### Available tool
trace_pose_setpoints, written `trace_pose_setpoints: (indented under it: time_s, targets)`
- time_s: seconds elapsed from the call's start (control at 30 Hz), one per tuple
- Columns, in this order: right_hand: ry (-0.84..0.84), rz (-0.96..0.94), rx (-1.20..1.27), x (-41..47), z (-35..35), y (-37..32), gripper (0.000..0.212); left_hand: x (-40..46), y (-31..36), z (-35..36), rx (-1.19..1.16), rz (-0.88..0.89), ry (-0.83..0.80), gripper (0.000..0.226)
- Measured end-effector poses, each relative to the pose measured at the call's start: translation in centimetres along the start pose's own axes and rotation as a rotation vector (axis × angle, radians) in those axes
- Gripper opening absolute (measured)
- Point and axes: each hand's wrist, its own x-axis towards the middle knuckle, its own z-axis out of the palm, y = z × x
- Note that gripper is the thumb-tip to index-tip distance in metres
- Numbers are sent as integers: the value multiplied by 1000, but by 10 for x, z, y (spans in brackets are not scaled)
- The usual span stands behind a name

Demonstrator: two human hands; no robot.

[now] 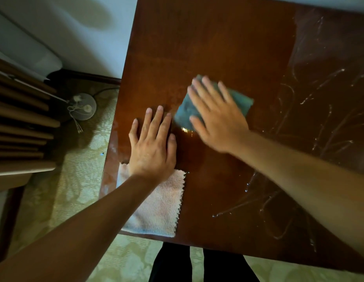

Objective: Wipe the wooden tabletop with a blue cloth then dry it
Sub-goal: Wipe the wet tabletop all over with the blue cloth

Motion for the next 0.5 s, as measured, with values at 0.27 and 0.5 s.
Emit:
trace_pose_setpoints:
  time_s: [0.27, 0.5]
  targets:
    - [-49, -150, 17, -84, 17, -16, 70, 0, -1, 2, 48, 10, -8, 57]
    - [-27, 114, -4, -12, -3, 41, 68, 0, 0, 0, 67, 5, -24, 57]
